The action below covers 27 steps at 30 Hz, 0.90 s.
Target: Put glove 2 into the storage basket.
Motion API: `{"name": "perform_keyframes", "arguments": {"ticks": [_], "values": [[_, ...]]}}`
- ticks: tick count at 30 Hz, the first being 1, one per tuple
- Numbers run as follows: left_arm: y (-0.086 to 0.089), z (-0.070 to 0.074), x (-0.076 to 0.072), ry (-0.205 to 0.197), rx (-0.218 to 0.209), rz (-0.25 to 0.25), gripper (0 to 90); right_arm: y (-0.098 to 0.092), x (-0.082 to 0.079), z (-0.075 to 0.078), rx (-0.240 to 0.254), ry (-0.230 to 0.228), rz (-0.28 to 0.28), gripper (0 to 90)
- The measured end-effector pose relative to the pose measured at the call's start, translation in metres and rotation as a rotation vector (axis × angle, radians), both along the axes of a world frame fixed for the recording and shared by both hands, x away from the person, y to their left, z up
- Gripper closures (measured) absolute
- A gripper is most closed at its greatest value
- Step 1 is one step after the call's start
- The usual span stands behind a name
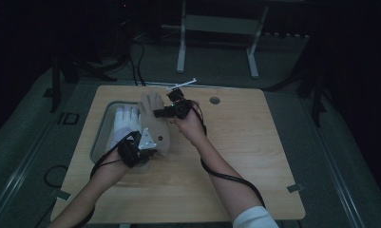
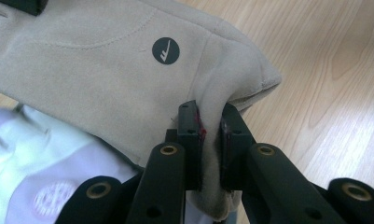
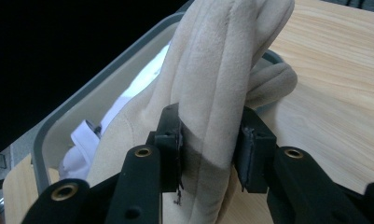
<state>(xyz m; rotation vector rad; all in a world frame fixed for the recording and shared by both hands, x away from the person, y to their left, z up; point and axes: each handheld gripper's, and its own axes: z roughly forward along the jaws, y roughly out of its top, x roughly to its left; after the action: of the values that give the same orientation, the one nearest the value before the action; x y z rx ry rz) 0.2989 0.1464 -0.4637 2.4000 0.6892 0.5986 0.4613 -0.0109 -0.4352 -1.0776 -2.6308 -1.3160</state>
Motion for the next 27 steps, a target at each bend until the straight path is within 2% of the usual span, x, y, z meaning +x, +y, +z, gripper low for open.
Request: {"name": "perform_keyframes", "arguments": {"ticks": [7,12,16,22,24,27], "values": [[0.027,-0.002,-0.005,0.019,-0.002,0.051,82.3,0.029,-0.003,-0.002,0.017,-0.001,0.031,65.9],[0.041,-0.002,-0.009,0.023,0.010,0.075,82.3,0.048,-0.003,-0.004,0.010,0.004,0.046,66.0],[0.049,-0.002,-0.012,0.020,0.022,0.091,82.3,0.062,-0.006,-0.004,-0.001,-0.009,0.064,65.9],[0.065,0.001,-0.010,0.032,0.028,0.113,82.3,0.075,0.000,-0.011,-0.007,-0.003,0.073,66.0],[0.068,-0.001,-0.009,0.031,0.047,0.120,82.3,0.079,0.001,-0.014,-0.018,-0.001,0.072,66.0],[0.069,-0.006,-0.008,0.048,0.044,0.124,82.2,0.082,0.004,-0.022,-0.032,0.009,0.074,66.0]]}}
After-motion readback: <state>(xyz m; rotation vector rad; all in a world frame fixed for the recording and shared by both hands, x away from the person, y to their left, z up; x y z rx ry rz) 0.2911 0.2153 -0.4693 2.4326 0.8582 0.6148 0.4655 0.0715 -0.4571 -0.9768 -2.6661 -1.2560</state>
